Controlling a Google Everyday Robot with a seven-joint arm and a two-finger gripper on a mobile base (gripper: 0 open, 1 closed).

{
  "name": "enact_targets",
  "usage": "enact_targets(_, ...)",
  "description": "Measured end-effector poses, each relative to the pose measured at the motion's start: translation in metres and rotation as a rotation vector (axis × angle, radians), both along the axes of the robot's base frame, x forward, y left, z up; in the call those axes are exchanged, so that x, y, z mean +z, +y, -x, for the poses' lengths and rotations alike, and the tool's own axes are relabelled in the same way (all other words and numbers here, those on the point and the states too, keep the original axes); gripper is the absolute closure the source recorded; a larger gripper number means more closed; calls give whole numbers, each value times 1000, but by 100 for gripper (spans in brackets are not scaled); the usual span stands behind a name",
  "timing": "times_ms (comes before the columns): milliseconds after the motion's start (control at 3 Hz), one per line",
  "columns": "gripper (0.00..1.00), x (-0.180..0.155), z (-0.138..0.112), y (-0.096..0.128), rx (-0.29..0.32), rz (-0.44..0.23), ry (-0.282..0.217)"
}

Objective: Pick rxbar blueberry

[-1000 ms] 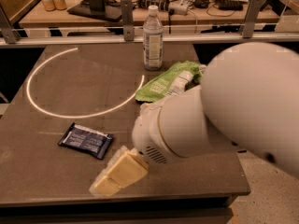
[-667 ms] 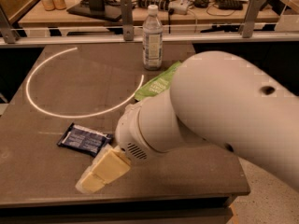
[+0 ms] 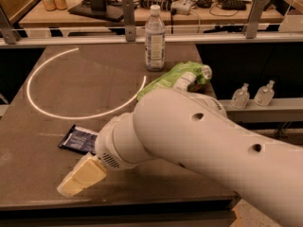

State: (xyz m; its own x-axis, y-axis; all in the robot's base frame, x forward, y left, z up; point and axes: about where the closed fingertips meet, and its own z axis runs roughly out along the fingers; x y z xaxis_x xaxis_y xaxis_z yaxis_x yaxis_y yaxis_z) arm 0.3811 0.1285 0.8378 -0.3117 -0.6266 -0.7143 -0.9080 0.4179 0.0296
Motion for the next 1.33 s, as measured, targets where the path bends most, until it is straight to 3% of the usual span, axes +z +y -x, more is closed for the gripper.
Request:
enact_targets(333,18,-8,-3,20,18,-8,1)
enact_targets(667,50,-13,-4,29,65,-1,2)
enact_targets(1333,96,-5,-10,29,106,-5,-30)
